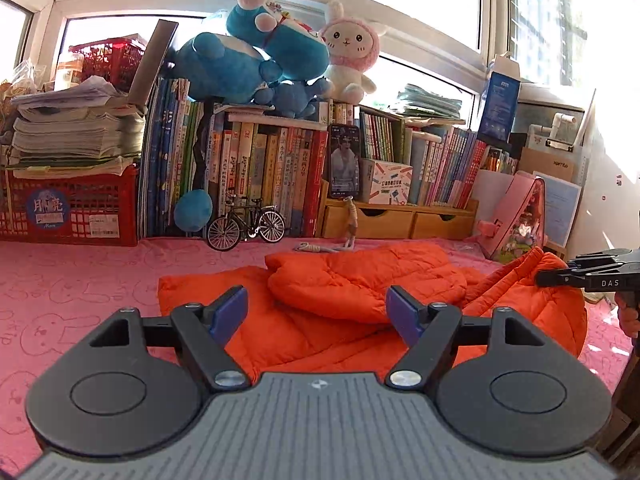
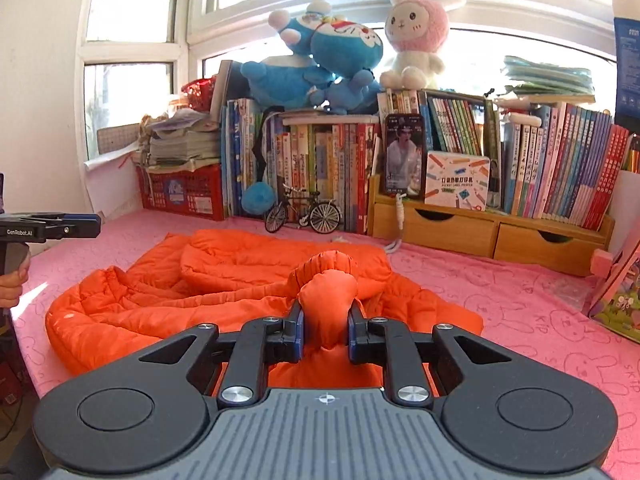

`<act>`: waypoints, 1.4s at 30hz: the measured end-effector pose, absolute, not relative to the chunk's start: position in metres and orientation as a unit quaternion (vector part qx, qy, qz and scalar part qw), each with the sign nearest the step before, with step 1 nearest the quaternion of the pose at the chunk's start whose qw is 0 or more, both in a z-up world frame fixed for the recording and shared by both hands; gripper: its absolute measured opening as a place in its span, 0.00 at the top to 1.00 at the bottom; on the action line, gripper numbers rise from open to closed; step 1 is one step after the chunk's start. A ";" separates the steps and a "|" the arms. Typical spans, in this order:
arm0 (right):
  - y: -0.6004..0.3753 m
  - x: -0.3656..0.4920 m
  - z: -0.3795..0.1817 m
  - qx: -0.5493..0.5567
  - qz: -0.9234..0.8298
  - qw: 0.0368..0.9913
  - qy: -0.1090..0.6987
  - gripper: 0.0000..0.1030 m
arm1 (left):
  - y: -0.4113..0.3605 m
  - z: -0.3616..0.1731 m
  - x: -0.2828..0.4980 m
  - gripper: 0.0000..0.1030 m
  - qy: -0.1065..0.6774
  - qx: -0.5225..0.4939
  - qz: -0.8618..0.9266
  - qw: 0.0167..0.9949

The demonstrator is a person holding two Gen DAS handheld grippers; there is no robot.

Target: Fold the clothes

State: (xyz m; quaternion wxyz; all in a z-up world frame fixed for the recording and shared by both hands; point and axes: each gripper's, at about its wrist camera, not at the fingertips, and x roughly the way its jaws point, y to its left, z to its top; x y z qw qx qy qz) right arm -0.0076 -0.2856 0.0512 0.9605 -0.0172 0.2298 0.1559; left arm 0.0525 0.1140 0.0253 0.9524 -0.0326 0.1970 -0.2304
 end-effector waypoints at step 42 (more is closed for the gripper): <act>-0.304 0.196 0.035 0.039 0.034 0.968 0.246 0.79 | 0.090 0.010 0.247 0.73 0.266 -0.063 -0.134 0.953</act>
